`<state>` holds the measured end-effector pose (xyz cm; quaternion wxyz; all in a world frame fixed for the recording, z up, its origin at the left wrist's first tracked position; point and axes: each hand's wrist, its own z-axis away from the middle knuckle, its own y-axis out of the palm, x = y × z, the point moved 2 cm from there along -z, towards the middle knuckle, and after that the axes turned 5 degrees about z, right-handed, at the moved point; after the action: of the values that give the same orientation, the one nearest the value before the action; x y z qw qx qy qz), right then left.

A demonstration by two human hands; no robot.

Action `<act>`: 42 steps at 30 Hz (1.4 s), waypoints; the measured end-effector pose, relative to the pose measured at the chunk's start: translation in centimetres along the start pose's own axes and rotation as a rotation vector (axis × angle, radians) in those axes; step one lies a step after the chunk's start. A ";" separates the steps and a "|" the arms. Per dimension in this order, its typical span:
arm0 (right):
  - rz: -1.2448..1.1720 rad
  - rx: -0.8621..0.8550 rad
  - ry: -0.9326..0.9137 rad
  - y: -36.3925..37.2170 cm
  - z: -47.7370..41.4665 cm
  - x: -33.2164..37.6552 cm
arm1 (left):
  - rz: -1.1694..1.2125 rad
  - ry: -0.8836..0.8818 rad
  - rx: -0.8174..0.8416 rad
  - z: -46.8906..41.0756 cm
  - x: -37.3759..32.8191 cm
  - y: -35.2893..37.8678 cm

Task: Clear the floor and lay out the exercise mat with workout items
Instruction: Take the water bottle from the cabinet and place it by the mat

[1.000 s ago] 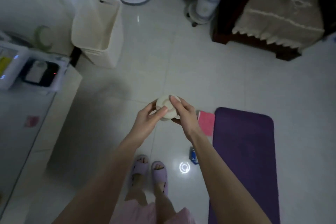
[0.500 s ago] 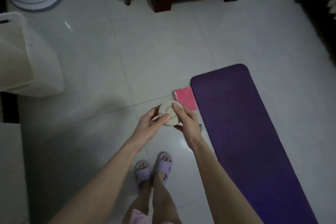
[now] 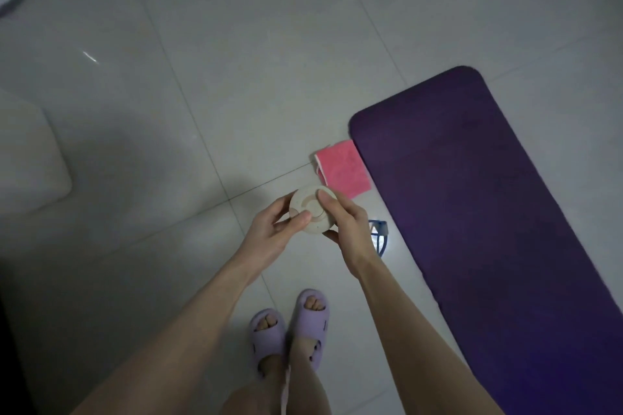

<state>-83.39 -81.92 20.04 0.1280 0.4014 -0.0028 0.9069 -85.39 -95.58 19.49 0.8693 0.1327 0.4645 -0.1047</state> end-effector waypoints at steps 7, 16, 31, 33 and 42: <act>-0.009 -0.019 -0.011 -1.1 -9.7 -5.5 | -0.043 -0.030 0.008 -8.8 6.9 -1.8; 0.042 -0.060 -0.075 -2.4 -24.6 -14.0 | -0.063 0.018 0.045 -22.1 17.9 -4.3; 0.040 -0.102 -0.089 -3.7 -34.1 -19.7 | -0.061 0.084 0.079 -31.2 25.6 -6.3; 0.041 -0.104 -0.096 -3.7 -34.3 -19.7 | -0.052 0.091 0.086 -31.4 25.7 -6.3; 0.045 -0.119 -0.068 -3.5 -34.0 -19.6 | -0.046 0.001 0.105 -31.2 25.6 -5.5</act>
<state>-94.68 -79.41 -17.65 0.1307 0.4234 -0.0700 0.8937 -97.45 -92.03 -19.28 0.8582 0.1676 0.4618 -0.1487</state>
